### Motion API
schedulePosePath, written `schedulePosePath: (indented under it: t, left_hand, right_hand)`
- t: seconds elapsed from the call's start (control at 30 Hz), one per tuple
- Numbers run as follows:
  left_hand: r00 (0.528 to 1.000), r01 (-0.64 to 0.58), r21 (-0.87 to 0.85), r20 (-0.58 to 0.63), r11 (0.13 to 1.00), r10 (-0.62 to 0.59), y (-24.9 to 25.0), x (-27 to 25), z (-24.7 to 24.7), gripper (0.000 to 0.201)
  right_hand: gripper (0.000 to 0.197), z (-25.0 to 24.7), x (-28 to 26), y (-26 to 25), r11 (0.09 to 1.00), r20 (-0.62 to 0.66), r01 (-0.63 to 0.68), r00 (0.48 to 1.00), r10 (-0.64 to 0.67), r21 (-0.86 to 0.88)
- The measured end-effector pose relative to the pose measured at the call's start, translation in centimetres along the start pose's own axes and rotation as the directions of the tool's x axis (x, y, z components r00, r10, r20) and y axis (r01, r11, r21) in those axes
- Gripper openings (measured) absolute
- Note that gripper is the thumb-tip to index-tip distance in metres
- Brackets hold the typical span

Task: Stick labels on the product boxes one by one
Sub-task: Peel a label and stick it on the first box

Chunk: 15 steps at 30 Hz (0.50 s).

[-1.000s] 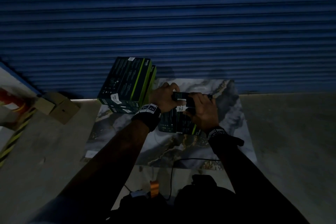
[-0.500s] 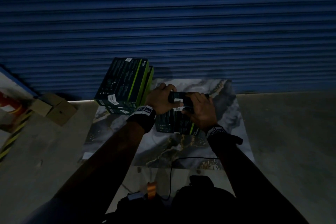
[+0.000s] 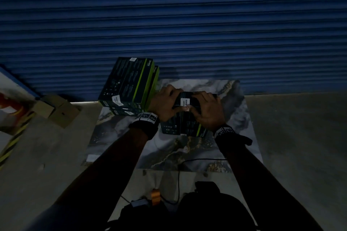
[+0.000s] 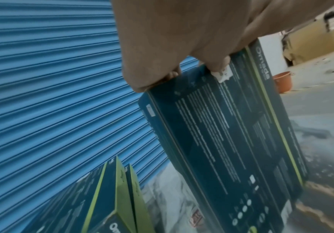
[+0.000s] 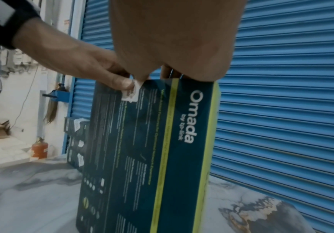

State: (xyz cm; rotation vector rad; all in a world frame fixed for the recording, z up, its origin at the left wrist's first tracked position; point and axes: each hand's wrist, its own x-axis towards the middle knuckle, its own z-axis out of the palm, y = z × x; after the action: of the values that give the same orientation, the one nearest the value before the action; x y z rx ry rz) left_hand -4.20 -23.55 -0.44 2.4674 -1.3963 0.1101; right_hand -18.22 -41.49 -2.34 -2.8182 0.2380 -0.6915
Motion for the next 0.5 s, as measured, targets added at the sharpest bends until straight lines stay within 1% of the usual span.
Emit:
schedulePosePath:
  t: [0.1,0.2,0.37,0.43,0.5]
  left_hand:
    - [1.000,-0.018,0.080,-0.009,0.997,0.018,-0.1,0.0,0.6,0.077]
    - [0.999,-0.025,0.133,0.028,0.991,0.022,-0.1,0.0,0.8,0.080]
    - [0.999,-0.011,0.060,0.038,0.998,0.009,-0.1,0.1,0.2,0.087]
    - [1.000,0.015,0.036,0.021,0.999,-0.016,0.2,0.1,-0.3,0.081]
    - [1.000,0.012,0.050,-0.006,0.999,-0.012,0.3,0.2,-0.3,0.075]
  right_hand:
    - [0.041,0.1,0.0,-0.3,0.999,-0.037,-0.005,0.999,0.003,-0.034]
    - [0.042,0.2,-0.1,-0.3,0.999,-0.047,0.002,0.999,-0.004,-0.041]
    - [0.048,0.0,-0.2,-0.1,1.000,0.018,0.004,1.000,-0.003,-0.030]
    - [0.051,-0.2,-0.2,0.1,0.999,0.042,0.026,0.999,-0.025,-0.031]
    - [0.052,-0.3,-0.2,0.2,0.999,0.061,0.033,0.998,-0.032,-0.015]
